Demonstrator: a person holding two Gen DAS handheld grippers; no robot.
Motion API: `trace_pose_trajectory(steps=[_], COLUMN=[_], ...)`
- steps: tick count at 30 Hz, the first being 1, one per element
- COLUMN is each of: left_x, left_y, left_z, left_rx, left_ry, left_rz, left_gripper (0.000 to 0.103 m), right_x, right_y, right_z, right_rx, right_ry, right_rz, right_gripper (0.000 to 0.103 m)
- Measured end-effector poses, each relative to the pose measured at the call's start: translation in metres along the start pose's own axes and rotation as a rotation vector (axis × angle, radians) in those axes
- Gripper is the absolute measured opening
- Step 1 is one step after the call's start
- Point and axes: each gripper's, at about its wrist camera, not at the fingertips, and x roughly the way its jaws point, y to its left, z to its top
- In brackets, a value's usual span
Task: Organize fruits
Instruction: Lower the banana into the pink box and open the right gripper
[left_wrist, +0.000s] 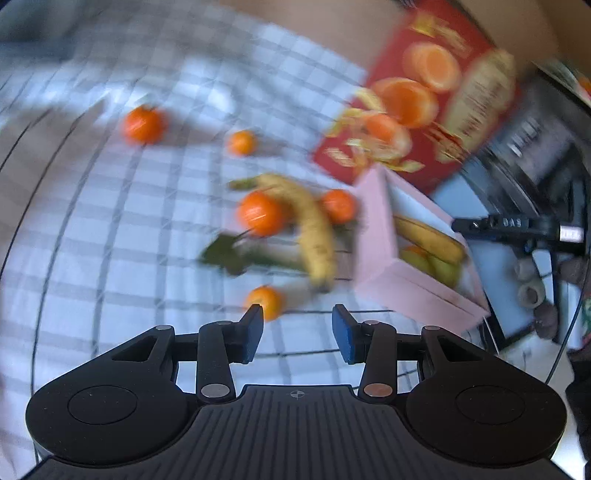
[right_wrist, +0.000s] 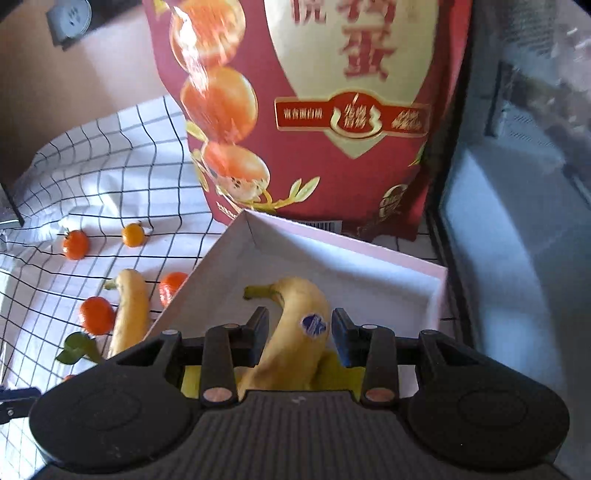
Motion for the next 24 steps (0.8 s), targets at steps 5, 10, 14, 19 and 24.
trace_pose_trajectory(steps=[5,10,14,19,24], left_x=[0.016,0.051,0.081,0.113,0.139], left_y=[-0.068,-0.12,-0.144,-0.152,-0.162], left_z=[0.046,0.083,0.088,0.082,0.074], left_rx=[0.314,0.552,0.772,0.872,0.884], left_ry=[0.008,0.048,0.126,0.227,0.27], left_rz=[-0.124,-0.17,-0.141,-0.151,-0.166], left_gripper=[0.045,0.046,0.046,0.046,0.046], right_x=[-0.032,-0.038,-0.029,-0.008,0.016], right_y=[0.0,-0.019,-0.028,-0.039,-0.045], right_z=[-0.023,-0.045,-0.062,-0.064,-0.056], right_rx=[0.065,0.293,0.5,0.684,0.761], right_ry=[-0.022,-0.004,-0.016,0.015,0.074], right_rz=[0.051,0.164,0.253,0.315,0.296], right_gripper=[0.048,0.048,0.048,0.048,0.04])
